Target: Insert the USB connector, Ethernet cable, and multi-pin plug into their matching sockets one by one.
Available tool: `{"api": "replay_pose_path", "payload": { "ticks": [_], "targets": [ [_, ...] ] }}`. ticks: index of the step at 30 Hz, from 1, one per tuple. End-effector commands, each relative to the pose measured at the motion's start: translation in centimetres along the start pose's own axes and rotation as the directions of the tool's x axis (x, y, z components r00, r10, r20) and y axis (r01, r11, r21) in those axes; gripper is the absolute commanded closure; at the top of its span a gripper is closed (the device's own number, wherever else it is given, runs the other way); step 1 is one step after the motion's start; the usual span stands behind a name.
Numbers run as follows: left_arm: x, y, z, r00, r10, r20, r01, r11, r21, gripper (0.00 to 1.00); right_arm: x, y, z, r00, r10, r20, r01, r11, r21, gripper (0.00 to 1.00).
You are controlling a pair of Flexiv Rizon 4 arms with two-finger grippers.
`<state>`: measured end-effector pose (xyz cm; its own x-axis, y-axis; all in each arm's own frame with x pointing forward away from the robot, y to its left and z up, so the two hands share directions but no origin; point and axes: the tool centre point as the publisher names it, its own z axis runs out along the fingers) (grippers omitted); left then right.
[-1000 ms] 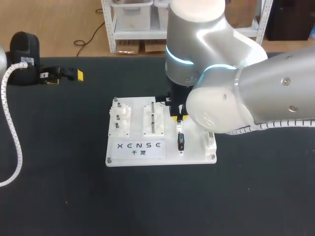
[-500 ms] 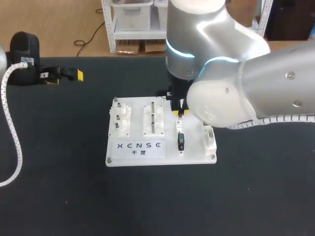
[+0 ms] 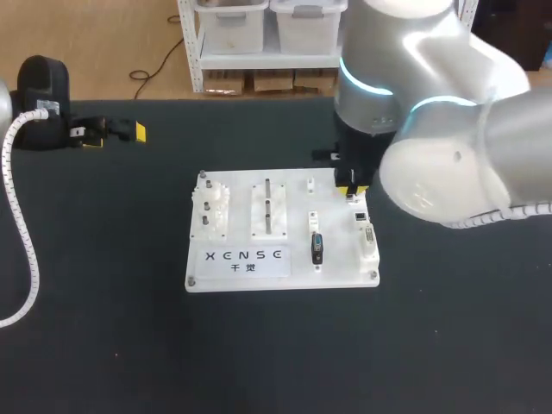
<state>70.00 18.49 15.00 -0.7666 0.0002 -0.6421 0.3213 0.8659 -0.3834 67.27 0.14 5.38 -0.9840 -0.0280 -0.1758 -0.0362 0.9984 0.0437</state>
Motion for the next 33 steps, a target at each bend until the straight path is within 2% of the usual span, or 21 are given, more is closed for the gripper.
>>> {"api": "replay_pose_path", "payload": {
  "ticks": [1,18,33],
  "targets": [
    [0.0,0.0,0.0,1.0,0.0,0.0,0.0,1.0,0.0,0.0,0.8,-1.0,-0.3,0.999,0.007,0.032,-0.007,1.0,-0.008,1.0],
    [0.0,0.0,0.0,1.0,0.0,0.0,0.0,1.0,0.0,0.0,1.9,-1.5,1.4,0.999,0.046,0.002,-0.046,0.999,0.0,1.0],
    [0.0,0.0,0.0,1.0,0.0,0.0,0.0,1.0,0.0,0.0,2.1,-1.7,2.2,0.996,0.09,0.008,-0.09,0.996,-0.004,1.0]
  ]
}}
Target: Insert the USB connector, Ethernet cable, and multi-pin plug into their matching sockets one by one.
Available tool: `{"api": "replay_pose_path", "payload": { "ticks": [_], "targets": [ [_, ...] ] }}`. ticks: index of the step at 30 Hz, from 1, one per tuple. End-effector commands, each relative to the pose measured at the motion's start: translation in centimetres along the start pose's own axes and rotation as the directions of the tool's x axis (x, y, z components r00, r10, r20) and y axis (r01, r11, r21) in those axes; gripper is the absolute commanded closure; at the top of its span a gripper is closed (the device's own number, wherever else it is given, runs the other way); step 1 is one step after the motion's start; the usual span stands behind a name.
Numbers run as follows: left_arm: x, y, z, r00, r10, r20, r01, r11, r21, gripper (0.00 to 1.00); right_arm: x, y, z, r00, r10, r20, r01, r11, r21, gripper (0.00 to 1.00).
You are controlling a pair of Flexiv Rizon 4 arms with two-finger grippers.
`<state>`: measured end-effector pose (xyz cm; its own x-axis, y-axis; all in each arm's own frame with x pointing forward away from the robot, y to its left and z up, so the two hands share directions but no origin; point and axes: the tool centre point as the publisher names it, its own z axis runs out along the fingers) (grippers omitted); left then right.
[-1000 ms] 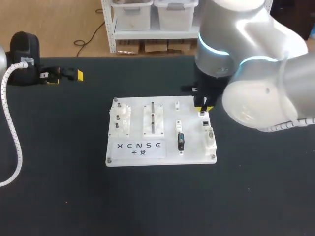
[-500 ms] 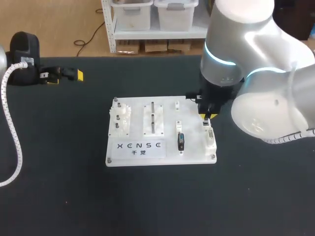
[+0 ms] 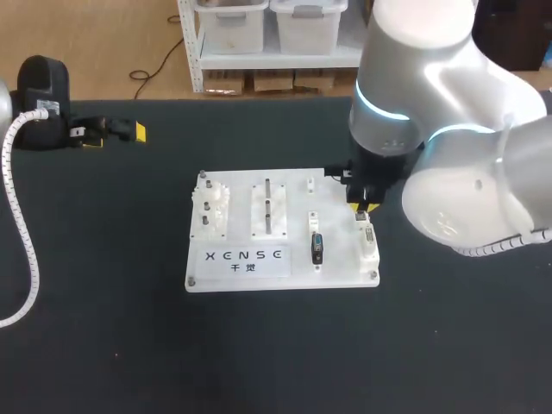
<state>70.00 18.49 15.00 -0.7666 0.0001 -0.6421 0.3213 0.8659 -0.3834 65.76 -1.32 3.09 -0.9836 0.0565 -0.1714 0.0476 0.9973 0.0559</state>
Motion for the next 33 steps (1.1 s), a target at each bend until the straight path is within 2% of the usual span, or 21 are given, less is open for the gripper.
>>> {"api": "replay_pose_path", "payload": {
  "ticks": [1,23,33],
  "targets": [
    [0.0,0.0,0.0,1.0,0.0,0.0,0.0,1.0,0.0,0.0,0.2,-0.2,0.3,1.0,0.007,0.007,-0.007,1.0,-0.007,1.0],
    [0.0,0.0,0.0,1.0,0.0,0.0,0.0,1.0,0.0,0.0,-0.8,-0.2,0.5,1.0,0.008,0.025,-0.008,1.0,0.002,1.0],
    [0.0,0.0,0.0,1.0,0.0,0.0,0.0,1.0,0.0,0.0,-0.6,-0.2,0.3,1.0,-0.01,0.024,0.009,1.0,0.005,1.0]
  ]
}}
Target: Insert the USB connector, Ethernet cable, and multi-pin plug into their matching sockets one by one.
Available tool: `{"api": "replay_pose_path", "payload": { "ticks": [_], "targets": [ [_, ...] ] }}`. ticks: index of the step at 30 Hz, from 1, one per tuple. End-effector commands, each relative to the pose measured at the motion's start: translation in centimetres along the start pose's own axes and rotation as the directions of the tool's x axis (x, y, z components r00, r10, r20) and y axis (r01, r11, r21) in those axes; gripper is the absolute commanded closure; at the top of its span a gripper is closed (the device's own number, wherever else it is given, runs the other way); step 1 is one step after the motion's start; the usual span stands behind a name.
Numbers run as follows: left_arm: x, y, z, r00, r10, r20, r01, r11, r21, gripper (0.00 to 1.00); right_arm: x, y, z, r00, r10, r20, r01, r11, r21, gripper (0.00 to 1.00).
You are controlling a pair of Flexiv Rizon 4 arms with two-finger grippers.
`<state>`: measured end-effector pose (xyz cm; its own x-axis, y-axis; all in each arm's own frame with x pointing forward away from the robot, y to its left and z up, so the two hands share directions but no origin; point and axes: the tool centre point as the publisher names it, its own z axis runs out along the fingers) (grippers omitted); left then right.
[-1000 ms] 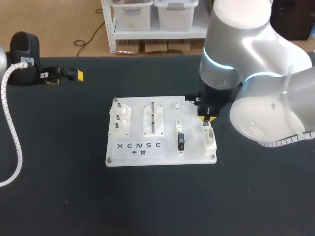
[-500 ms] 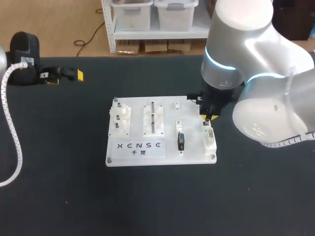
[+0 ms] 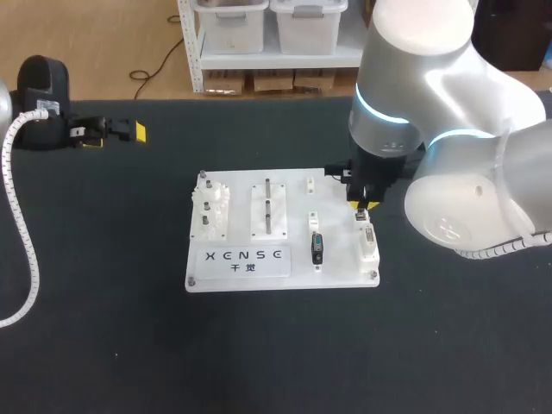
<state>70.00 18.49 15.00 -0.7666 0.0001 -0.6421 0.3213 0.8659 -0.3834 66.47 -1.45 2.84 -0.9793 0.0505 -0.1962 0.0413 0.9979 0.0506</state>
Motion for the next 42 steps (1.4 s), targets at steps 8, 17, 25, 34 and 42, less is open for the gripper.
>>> {"api": "replay_pose_path", "payload": {
  "ticks": [8,17,25,34,42],
  "targets": [
    [0.0,0.0,0.0,1.0,0.0,0.0,0.0,1.0,0.0,0.0,0.6,-0.1,-0.1,1.0,-0.007,-0.009,0.007,1.0,-0.002,1.0],
    [0.0,0.0,0.0,1.0,0.0,0.0,0.0,1.0,0.0,0.0,0.9,-0.4,0.3,1.0,0.0,-0.025,0.0,1.0,0.007,1.0],
    [0.0,0.0,0.0,1.0,0.0,0.0,0.0,1.0,0.0,0.0,1.1,-0.6,0.7,0.999,0.014,-0.035,-0.013,1.0,0.014,1.0],
    [0.0,0.0,0.0,1.0,0.0,0.0,0.0,1.0,0.0,0.0,1.5,-0.7,1.4,0.997,0.033,-0.064,-0.033,0.999,0.009,1.0],
    [0.0,0.0,0.0,1.0,0.0,0.0,0.0,1.0,0.0,0.0,0.7,-0.9,1.1,0.997,0.051,-0.057,-0.051,0.999,0.004,1.0]
  ]
}}
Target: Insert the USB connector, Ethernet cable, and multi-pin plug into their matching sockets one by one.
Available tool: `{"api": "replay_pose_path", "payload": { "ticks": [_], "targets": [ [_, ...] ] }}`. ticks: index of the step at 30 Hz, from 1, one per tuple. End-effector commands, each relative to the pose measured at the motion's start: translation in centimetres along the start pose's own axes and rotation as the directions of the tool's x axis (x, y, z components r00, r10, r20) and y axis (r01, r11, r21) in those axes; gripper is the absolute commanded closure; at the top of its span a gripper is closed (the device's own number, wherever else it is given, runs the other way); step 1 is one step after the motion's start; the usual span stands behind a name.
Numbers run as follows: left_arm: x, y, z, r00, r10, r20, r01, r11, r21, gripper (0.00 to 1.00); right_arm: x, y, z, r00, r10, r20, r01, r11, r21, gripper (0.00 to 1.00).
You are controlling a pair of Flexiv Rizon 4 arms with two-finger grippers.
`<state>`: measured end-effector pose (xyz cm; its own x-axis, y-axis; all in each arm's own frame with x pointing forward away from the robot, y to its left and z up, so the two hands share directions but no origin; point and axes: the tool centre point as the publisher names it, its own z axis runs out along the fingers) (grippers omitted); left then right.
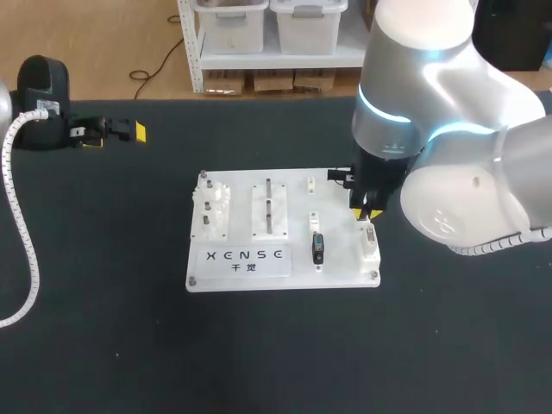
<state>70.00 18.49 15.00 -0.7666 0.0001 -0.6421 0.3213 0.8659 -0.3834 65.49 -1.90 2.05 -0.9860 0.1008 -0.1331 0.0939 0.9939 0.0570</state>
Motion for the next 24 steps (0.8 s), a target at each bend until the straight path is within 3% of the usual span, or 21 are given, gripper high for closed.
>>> {"api": "replay_pose_path", "payload": {
  "ticks": [1,24],
  "targets": [
    [0.0,0.0,0.0,1.0,0.0,0.0,0.0,1.0,0.0,0.0,-0.6,-0.3,0.4,1.0,-0.004,0.007,0.004,1.0,0.0,1.0],
    [0.0,0.0,0.0,1.0,0.0,0.0,0.0,1.0,0.0,0.0,-0.3,-0.7,1.5,0.999,0.014,-0.031,-0.014,1.0,0.016,1.0]
  ]
}}
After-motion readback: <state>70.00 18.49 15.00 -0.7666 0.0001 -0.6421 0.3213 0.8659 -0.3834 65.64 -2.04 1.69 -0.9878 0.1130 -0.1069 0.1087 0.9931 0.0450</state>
